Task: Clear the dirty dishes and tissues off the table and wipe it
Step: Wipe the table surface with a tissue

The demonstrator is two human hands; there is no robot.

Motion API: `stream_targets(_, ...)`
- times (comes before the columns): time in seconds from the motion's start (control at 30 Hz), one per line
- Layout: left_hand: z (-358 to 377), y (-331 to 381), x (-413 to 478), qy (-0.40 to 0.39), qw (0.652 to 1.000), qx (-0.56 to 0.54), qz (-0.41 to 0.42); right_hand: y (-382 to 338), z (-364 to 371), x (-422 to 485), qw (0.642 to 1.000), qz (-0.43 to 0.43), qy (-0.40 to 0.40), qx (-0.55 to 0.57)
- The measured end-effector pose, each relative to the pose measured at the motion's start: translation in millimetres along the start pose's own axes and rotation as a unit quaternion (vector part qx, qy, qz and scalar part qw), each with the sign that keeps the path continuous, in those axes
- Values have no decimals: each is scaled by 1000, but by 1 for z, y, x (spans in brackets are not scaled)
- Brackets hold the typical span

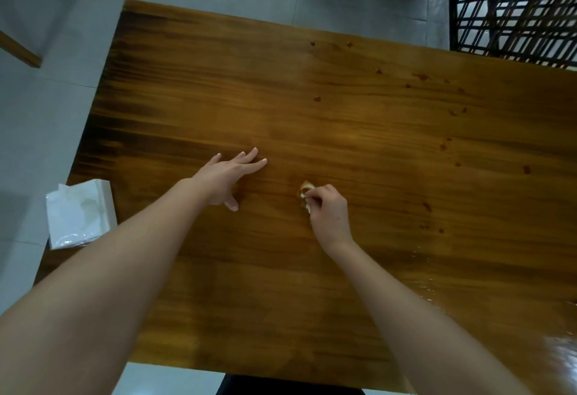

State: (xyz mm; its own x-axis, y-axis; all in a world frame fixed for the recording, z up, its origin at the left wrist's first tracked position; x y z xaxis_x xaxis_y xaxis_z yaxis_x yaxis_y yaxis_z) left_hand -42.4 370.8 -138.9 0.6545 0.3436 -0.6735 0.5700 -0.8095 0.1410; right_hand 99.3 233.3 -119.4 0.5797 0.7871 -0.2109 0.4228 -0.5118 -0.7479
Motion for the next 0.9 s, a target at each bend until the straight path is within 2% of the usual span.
stream_targets(0.1,0,-3,0,10,1000,-13,-6,-2,-10,23,999,31,40,8)
stream_targets(0.2,1,-5,0,10,1000,-26,-7,-6,-9,27,999,31,43,-1)
stream_targets(0.4,-1,-5,1,9,999,-33,-8,-13,23,-28,999,-26,-28,-6)
stream_targets(0.57,-1,-4,2,14,1000,-24,-6,-11,28,-37,999,-31,-45,-5)
stream_targets(0.77,-1,-5,0,12,999,-29,4,20,-40,32,992,80,99,7)
stream_targets(0.9,-2,-4,0,13,1000,-25,8,25,-43,36,990,100,103,2)
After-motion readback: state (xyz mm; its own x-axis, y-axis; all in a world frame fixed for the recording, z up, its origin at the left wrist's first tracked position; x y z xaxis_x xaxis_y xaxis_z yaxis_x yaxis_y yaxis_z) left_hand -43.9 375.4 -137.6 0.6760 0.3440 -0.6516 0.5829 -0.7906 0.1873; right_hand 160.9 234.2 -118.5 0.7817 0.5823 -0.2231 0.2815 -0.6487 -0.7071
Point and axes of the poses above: each hand's wrist, its own x-axis towards the middle knuckle, its own z-axis out of the palm, y = z × x, the point moved 10 cm from there along x, towards the middle knuckle, and after that the axes turned 6 degrees about x, right-handed, at the moved point
